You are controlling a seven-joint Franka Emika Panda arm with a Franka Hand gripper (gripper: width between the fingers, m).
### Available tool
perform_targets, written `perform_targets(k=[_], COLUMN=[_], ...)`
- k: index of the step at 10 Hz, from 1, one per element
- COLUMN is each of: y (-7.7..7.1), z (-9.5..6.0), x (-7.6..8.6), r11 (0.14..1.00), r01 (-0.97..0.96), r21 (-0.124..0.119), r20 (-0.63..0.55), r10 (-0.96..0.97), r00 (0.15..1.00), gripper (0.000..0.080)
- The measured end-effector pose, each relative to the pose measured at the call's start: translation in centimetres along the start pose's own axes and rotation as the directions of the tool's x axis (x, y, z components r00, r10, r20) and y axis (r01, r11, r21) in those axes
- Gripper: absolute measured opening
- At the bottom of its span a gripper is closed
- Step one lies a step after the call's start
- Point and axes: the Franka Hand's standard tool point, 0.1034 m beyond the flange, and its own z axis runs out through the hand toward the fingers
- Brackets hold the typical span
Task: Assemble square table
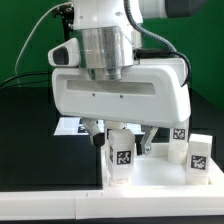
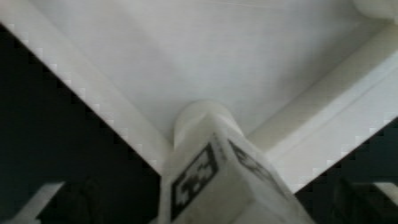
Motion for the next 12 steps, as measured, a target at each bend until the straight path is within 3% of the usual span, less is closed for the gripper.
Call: perform_targets(k=[2, 3, 4, 5, 6, 7, 8, 11, 12], y=[-0.13, -0.33, -0.25, -0.22, -0.22, -0.22, -0.19, -0.26, -0.23], z=[-0.14, -0.14, -0.10, -0.08, -0.06, -0.03, -0.01, 0.05, 0.04], x=[0.37, 0.25, 0.26, 0.26, 0.26, 0.24, 0.25, 0.38, 0.41], r11=[0.927, 0.873, 0.880, 0.880, 0.884, 0.922, 0.953, 0.999, 0.985], r01=[0.375, 0.487, 0.475, 0.474, 0.468, 0.388, 0.303, 0.034, -0.173], r21=[-0.020, -0.019, -0.019, -0.019, -0.019, -0.017, -0.016, -0.011, 0.004], r20=[-0.021, -0.016, -0.016, -0.016, -0.016, -0.017, -0.018, -0.042, -0.041], r10=[-0.376, -0.488, -0.475, -0.474, -0.468, -0.388, -0.303, -0.034, 0.173], r00=[0.927, 0.873, 0.880, 0.880, 0.884, 0.921, 0.953, 0.999, 0.984], gripper=[0.0648, 0.0649, 0.0649, 0.0612, 0.0438, 0.0438, 0.0301, 0.0282, 0.0282])
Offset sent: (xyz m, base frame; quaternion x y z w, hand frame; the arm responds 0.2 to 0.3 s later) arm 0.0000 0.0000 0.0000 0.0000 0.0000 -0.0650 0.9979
